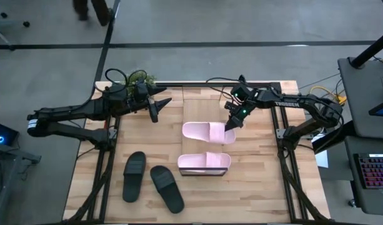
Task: Pick and place slides into the shelf
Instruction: Put the pink slide on the shelf
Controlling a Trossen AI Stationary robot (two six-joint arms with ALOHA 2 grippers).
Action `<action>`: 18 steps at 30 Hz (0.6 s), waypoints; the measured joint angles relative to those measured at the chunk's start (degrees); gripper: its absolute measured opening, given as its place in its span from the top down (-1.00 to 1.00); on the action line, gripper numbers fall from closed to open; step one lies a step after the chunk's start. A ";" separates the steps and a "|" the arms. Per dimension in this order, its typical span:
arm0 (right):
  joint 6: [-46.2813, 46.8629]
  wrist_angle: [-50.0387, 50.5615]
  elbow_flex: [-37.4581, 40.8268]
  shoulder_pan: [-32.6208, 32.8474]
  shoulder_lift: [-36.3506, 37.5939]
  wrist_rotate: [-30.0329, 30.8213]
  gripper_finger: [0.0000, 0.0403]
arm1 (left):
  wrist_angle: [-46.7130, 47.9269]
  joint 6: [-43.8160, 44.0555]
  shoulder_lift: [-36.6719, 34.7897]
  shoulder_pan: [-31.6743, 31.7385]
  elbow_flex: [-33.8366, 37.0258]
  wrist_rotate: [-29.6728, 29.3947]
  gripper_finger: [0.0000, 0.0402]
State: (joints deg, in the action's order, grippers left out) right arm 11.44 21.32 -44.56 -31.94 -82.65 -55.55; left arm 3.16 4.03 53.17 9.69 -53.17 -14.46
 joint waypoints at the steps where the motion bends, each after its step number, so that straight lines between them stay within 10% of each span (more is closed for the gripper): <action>1: -0.02 -0.27 0.44 0.16 0.00 -0.05 0.82 | 0.00 0.00 0.00 0.00 0.00 0.00 -0.17; 18: 8.11 -16.35 9.75 1.71 0.04 -2.84 0.82 | -0.04 0.02 0.04 -0.01 0.00 -0.98 -0.17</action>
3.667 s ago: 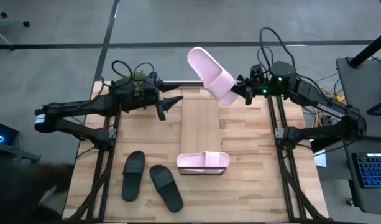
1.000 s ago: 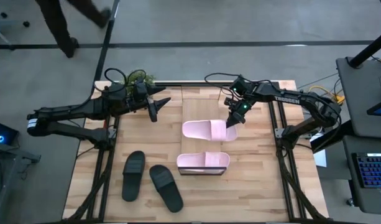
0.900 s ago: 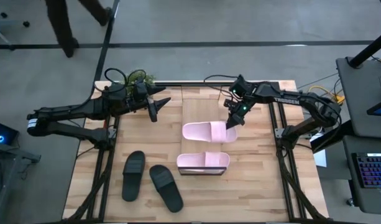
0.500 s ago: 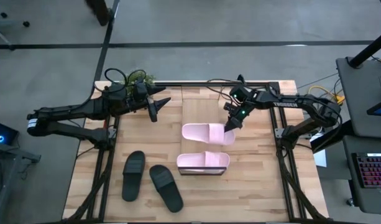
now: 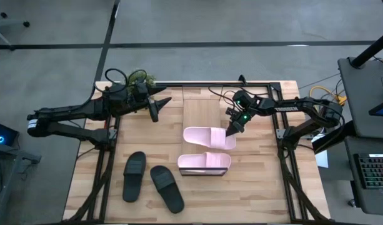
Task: Pick and place slides into the shelf
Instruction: Put the pink slide on the shelf
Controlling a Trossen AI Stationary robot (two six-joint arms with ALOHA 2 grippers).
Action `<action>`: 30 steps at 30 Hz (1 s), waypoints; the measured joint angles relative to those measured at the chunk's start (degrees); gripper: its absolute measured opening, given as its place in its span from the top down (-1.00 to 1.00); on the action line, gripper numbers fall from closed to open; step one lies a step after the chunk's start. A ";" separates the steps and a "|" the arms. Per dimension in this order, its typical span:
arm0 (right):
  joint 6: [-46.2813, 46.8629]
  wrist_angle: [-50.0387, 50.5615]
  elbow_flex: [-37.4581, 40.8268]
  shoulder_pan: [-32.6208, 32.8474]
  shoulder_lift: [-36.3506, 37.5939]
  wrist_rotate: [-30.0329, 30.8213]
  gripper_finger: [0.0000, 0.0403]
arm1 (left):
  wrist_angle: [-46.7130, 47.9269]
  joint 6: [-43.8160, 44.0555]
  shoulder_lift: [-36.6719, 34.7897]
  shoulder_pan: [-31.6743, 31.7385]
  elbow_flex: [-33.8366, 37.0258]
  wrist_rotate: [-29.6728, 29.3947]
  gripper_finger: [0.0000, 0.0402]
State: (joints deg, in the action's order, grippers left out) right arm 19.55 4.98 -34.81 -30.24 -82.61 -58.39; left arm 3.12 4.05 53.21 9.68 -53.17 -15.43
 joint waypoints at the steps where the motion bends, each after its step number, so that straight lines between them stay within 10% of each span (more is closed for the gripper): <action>1: 0.01 -0.15 -0.01 0.00 0.00 -0.12 0.82 | 0.00 -0.01 0.00 0.01 0.00 -0.03 -0.17; 30: -0.01 -5.61 -3.36 1.73 -12.04 -6.47 0.82 | -0.05 0.16 -0.07 0.00 -0.04 -0.51 -0.17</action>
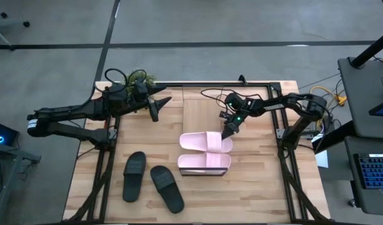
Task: Pick and place slides into the shelf
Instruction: Put the pink slide on the shelf
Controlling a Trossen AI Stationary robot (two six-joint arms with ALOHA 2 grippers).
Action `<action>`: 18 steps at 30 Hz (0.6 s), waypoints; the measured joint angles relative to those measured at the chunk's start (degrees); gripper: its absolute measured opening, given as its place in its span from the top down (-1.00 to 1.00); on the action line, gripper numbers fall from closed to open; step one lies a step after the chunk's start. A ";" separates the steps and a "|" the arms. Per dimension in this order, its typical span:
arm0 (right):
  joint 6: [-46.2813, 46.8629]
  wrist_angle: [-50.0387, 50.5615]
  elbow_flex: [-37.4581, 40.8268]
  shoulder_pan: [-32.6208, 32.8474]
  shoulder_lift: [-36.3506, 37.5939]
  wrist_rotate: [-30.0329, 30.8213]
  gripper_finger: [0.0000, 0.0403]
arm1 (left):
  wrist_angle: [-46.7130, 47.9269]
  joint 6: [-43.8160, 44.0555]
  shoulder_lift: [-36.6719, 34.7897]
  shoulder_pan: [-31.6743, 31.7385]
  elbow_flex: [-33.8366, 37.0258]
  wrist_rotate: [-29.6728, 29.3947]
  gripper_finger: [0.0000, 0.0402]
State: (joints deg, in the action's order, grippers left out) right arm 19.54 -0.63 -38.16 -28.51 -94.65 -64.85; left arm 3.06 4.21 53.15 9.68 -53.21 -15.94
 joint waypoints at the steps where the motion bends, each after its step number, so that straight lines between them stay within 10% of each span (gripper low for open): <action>1: -0.04 -0.13 0.11 0.00 -0.37 -0.01 0.82 | -0.01 -0.04 0.00 0.02 0.00 0.00 -0.17; 18: -1.41 -0.56 0.38 0.09 -3.65 -0.47 0.82 | 0.01 -0.11 0.00 0.02 -0.02 -0.68 -0.17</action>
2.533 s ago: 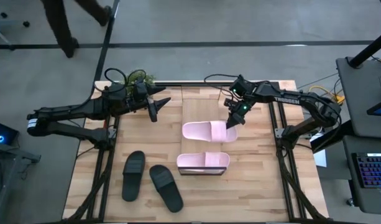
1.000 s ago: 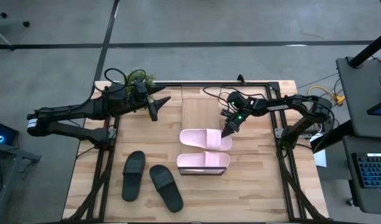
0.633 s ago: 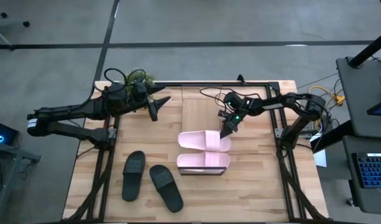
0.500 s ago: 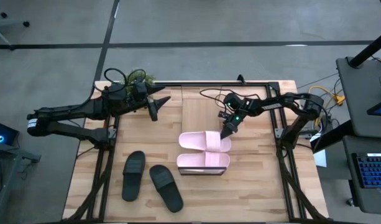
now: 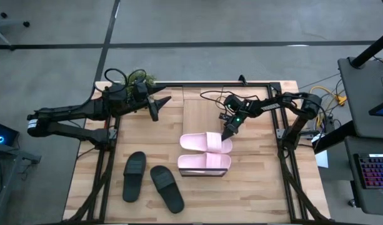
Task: Pick and place slides into the shelf
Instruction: Put the pink slide on the shelf
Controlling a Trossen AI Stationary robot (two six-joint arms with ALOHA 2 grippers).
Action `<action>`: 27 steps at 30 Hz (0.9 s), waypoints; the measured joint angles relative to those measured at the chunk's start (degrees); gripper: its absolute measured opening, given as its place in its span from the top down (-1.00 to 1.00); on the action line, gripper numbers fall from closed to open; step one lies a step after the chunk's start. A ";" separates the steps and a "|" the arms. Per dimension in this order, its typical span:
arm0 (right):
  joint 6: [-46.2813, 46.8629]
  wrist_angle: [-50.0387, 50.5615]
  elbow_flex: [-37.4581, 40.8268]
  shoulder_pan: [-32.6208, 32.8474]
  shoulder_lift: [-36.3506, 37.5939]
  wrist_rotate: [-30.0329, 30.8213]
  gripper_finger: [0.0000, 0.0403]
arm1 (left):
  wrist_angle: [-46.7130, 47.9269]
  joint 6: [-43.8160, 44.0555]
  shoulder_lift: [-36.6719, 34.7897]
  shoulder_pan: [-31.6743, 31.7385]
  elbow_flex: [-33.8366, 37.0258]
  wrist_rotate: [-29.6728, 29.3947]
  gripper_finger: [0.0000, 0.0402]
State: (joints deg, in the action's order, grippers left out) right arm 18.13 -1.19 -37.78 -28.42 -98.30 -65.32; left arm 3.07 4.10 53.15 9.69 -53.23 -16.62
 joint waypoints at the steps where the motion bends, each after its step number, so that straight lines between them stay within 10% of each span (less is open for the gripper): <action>1: 0.00 0.02 0.00 0.00 0.00 0.01 0.82 | 0.00 0.00 0.00 0.00 0.00 0.01 -0.17; 10: 1.01 0.20 0.04 0.02 0.00 0.24 0.82 | 0.00 0.00 0.04 -0.01 0.00 0.01 -0.17; 27: 2.49 0.88 -0.20 0.00 0.21 2.50 0.09 | 0.01 -0.03 0.07 -0.01 0.00 0.01 -0.17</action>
State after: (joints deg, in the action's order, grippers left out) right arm 20.62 -0.32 -37.98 -28.42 -98.09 -62.82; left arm 3.08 4.06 53.21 9.68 -53.23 -16.61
